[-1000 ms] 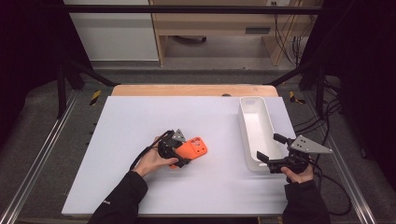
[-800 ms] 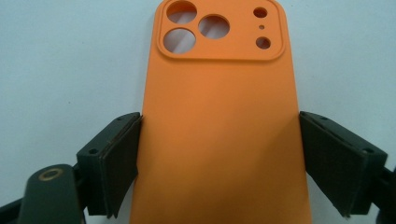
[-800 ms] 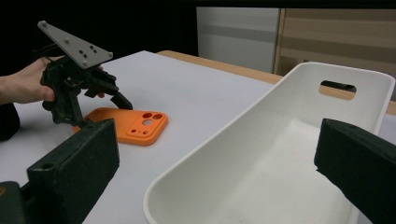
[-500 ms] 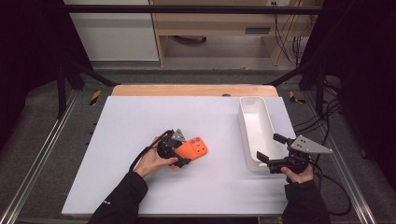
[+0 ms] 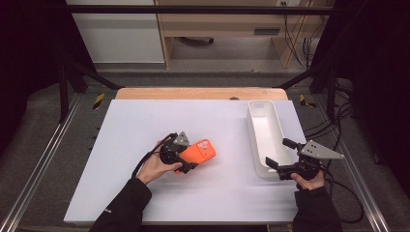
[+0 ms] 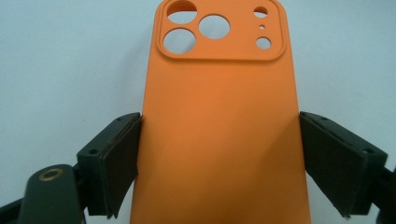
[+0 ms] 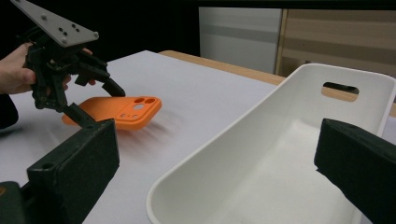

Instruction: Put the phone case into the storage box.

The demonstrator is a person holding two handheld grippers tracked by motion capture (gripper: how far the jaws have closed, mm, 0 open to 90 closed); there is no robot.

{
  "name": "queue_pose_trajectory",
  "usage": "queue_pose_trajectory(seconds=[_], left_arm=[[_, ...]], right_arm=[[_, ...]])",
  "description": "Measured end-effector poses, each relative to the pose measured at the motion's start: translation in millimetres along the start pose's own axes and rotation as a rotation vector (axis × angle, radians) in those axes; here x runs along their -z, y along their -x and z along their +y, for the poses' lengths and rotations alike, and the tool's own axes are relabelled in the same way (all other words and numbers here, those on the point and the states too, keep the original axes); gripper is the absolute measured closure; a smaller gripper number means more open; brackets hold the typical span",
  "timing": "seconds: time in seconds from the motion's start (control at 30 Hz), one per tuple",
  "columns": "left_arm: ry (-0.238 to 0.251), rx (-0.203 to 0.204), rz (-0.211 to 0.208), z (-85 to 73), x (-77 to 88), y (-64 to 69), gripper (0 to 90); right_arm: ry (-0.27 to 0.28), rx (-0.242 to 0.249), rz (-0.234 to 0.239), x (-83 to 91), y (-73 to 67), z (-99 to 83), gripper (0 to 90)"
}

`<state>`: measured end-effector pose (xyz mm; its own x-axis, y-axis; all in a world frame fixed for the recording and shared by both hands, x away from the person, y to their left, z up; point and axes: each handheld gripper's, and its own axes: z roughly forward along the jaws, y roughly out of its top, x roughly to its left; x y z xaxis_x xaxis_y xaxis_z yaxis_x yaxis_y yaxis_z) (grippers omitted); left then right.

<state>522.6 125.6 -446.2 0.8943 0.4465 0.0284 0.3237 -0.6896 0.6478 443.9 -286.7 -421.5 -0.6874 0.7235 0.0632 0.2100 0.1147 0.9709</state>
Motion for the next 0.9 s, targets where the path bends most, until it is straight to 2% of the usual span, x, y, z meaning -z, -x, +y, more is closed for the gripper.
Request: queue_pose_trajectory(seconds=[0.53,0.9], left_arm=[[0.058,-0.024,0.005,3.1,26.2,11.9,15.6],[0.069,-0.045,0.008,-2.0,39.6,19.8,15.6]], right_arm=[[-0.004,0.012,0.007,-0.5,-1.2,1.0,0.5],[-0.012,0.031,0.025,-1.5,-3.8,2.1,0.5]])
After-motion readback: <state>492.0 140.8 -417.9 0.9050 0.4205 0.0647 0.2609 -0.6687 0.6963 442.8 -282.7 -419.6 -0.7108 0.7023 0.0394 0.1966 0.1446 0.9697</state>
